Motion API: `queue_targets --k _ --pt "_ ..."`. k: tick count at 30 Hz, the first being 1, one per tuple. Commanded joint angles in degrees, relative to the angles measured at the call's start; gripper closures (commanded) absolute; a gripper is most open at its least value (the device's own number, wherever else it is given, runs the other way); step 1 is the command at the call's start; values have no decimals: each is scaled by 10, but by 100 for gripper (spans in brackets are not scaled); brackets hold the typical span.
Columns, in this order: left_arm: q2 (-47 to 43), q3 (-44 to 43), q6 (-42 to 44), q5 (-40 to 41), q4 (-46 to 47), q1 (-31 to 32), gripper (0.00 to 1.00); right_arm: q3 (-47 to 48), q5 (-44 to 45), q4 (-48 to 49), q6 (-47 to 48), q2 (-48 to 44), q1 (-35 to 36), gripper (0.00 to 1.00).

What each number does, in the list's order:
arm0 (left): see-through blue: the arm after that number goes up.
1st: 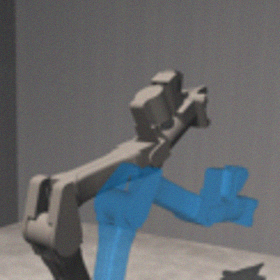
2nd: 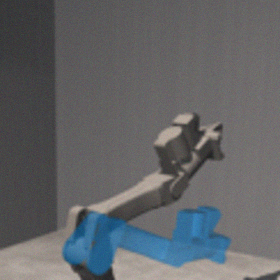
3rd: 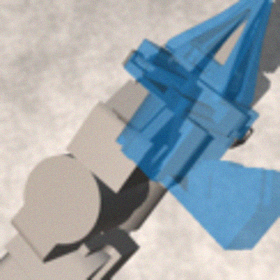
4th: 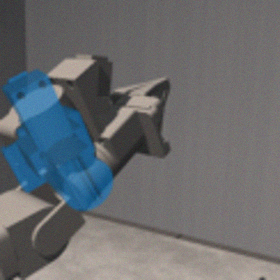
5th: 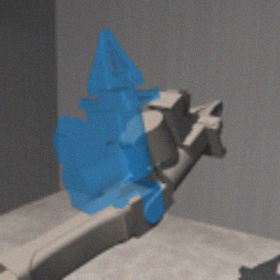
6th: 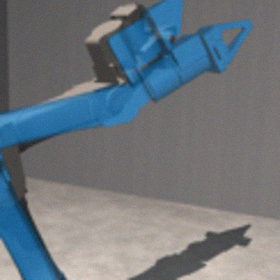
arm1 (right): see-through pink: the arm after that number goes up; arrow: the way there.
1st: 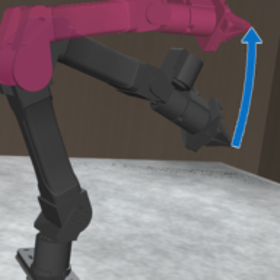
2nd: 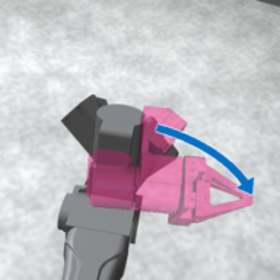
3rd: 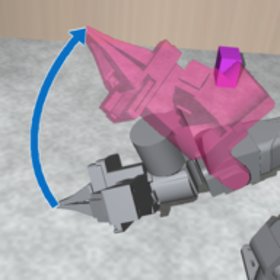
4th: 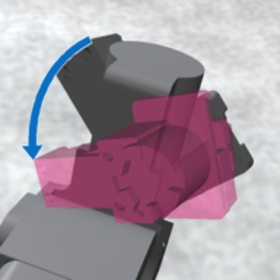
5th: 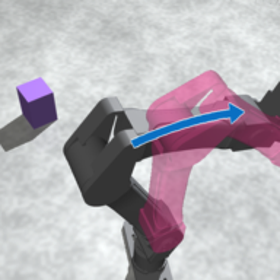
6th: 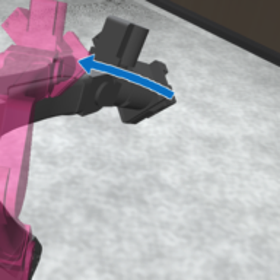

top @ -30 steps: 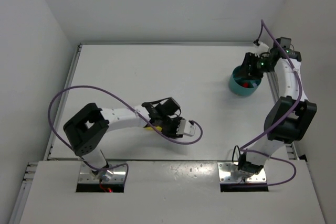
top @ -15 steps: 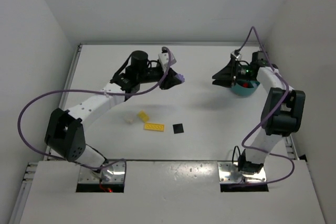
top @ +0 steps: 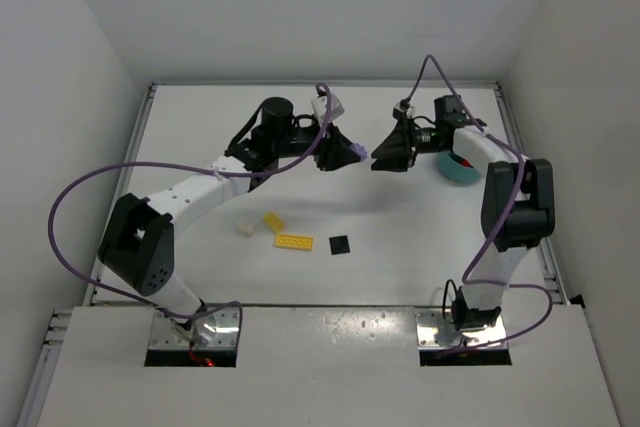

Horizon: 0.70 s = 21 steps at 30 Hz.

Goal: Sort the legos into containers by color

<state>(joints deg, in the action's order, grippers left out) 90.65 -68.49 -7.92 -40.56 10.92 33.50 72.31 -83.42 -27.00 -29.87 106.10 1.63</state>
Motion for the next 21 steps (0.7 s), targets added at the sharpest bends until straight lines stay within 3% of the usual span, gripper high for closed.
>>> queue_targets --k 1,12,21 --pt "-2 -24 -10 -15 40 8 75 37 -87 24 -12 12 23 44" --pt "8 -11 -9 -9 46 13 75 62 -92 7 -12 10 53 44" --pt "-15 13 24 4 17 -19 75 62 -92 13 -12 0 53 44"
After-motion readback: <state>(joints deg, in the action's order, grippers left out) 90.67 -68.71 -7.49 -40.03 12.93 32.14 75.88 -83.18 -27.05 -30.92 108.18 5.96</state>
